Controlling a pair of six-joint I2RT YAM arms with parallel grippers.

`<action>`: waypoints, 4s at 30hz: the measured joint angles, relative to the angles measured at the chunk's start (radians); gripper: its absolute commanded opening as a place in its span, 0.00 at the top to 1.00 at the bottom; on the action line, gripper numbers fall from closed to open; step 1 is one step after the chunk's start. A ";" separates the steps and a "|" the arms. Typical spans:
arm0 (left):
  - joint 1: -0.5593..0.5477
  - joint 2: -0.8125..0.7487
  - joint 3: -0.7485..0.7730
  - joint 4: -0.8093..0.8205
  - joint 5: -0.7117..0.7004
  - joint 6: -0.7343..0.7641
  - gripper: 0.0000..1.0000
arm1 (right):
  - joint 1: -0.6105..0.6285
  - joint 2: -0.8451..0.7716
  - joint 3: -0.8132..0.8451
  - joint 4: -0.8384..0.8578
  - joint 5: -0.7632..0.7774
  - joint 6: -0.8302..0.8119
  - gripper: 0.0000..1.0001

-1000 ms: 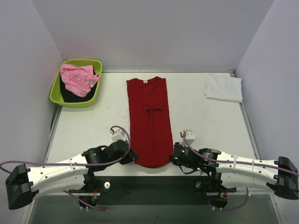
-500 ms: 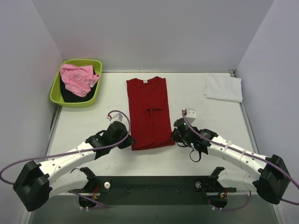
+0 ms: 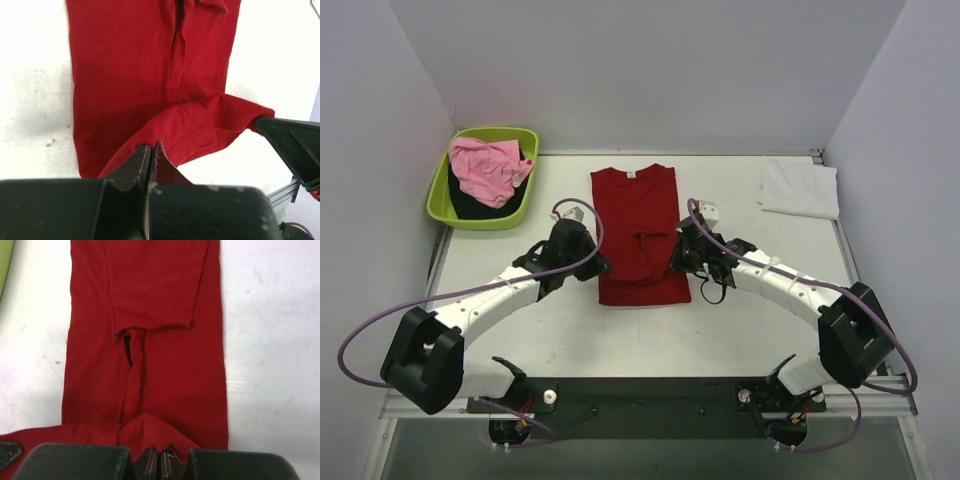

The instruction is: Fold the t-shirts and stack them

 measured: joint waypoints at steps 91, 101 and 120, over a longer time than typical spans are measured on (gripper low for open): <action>0.085 0.359 -0.522 1.381 0.406 -0.133 0.04 | -0.098 0.341 0.274 0.120 -0.492 0.101 0.00; 0.086 0.570 -0.537 1.647 0.444 -0.215 0.03 | -0.085 0.379 0.277 0.180 -0.552 0.176 0.00; 0.086 0.596 -0.545 1.700 0.455 -0.217 0.02 | -0.115 0.637 0.466 0.232 -0.606 0.235 0.00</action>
